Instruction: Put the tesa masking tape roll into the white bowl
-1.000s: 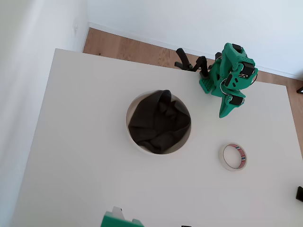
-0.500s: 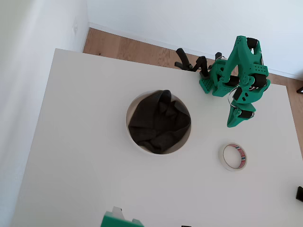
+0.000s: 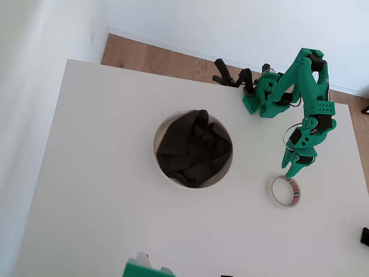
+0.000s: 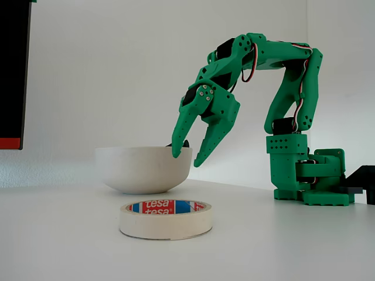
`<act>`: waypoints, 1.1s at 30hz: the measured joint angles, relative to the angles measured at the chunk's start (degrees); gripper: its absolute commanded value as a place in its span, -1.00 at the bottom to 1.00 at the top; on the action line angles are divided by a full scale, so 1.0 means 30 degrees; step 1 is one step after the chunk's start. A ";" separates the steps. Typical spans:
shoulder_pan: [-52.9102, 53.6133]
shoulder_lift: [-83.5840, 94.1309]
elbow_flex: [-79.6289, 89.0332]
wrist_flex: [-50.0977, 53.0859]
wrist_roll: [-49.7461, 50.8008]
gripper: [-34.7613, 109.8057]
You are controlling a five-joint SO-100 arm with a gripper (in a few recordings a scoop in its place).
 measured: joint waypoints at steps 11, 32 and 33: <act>-0.1318 -0.3076 -0.0557 -0.1230 0.0586 -0.35; -0.1992 -0.5273 -0.0879 -0.2256 0.0938 -0.36; -0.2139 -0.5273 -0.0879 -0.2256 0.0938 -0.36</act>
